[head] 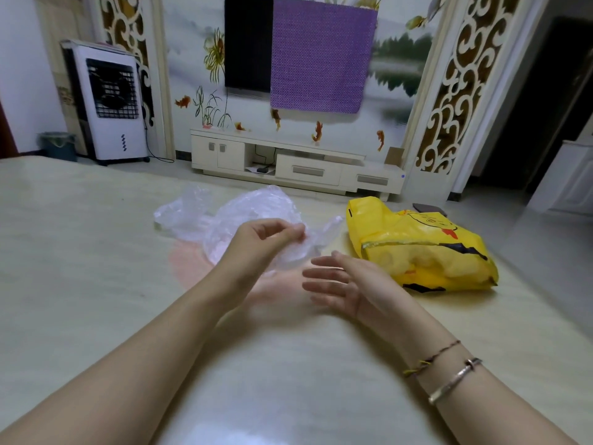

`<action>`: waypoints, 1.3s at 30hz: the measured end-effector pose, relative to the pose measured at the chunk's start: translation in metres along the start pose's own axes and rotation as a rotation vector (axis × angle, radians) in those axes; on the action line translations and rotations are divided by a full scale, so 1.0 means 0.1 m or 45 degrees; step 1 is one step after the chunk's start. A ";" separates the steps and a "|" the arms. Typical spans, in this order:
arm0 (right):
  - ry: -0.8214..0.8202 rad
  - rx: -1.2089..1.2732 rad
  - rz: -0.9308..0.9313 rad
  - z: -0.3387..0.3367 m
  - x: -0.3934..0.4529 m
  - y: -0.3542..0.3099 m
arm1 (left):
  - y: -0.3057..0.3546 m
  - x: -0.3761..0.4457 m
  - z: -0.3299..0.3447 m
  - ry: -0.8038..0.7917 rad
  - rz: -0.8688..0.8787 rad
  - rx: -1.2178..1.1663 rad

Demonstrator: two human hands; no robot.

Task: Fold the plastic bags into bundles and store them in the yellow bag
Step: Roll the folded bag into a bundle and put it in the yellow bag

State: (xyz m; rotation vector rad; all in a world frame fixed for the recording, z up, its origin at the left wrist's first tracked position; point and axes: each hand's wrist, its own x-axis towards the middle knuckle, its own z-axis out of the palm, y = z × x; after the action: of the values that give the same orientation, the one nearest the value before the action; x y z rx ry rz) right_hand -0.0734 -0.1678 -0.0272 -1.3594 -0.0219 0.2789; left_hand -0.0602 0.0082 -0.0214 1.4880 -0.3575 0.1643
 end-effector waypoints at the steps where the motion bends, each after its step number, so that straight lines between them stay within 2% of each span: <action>1: -0.020 0.036 -0.022 -0.01 0.00 0.00 | -0.01 -0.02 0.05 -0.029 -0.010 0.033; 5: -0.096 0.040 -0.119 -0.02 0.01 -0.01 | -0.04 -0.07 0.18 -0.031 -0.021 0.137; 9: -0.080 0.197 -0.165 -0.01 0.03 0.01 | -0.11 -0.05 0.21 0.020 0.016 0.349; 17: -0.087 0.128 -0.102 -0.02 0.03 0.01 | -0.05 -0.07 0.21 -0.064 0.022 0.326; 22: 0.041 0.242 -0.279 -0.05 0.01 -0.07 | 0.03 -0.02 0.07 0.053 -0.016 0.055; 26: 0.180 0.346 -0.408 -0.11 0.00 -0.17 | 0.10 0.04 -0.05 0.097 -0.145 -0.277; 29: 0.303 0.324 -0.481 -0.10 -0.02 -0.21 | 0.11 0.04 -0.10 0.099 -0.246 -0.139; 32: 0.389 0.205 -0.505 -0.10 -0.04 -0.22 | 0.10 0.01 -0.08 -0.055 -0.417 -0.070; 35: 0.312 0.086 -0.479 -0.12 -0.07 -0.25 | 0.11 0.00 -0.07 -0.137 -0.463 -0.137; 39: 0.047 -0.075 -0.461 -0.13 -0.11 -0.26 | 0.14 0.03 -0.11 -0.194 -0.418 -0.314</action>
State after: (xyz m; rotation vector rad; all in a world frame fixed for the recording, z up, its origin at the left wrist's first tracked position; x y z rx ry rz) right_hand -0.0773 -0.1876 -0.0036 -1.3905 -0.2446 -0.0518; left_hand -0.0606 0.0198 -0.0078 1.2967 -0.2412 -0.2482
